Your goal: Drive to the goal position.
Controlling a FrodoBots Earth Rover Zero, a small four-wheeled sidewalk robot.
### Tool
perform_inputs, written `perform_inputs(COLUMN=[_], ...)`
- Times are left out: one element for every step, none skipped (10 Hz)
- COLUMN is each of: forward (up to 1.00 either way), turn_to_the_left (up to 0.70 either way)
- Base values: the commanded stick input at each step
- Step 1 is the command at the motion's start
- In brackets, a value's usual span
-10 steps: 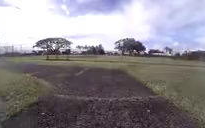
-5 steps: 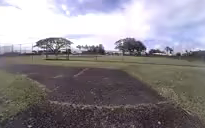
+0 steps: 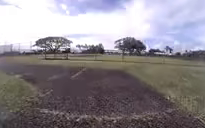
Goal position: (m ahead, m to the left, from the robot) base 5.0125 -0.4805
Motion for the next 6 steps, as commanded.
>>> perform_inputs(forward=[0.50, 0.50, 0.50, 0.50, 0.50, 0.50], turn_to_the_left=[0.00, 0.00, 0.00, 0.00, 0.00, 0.00])
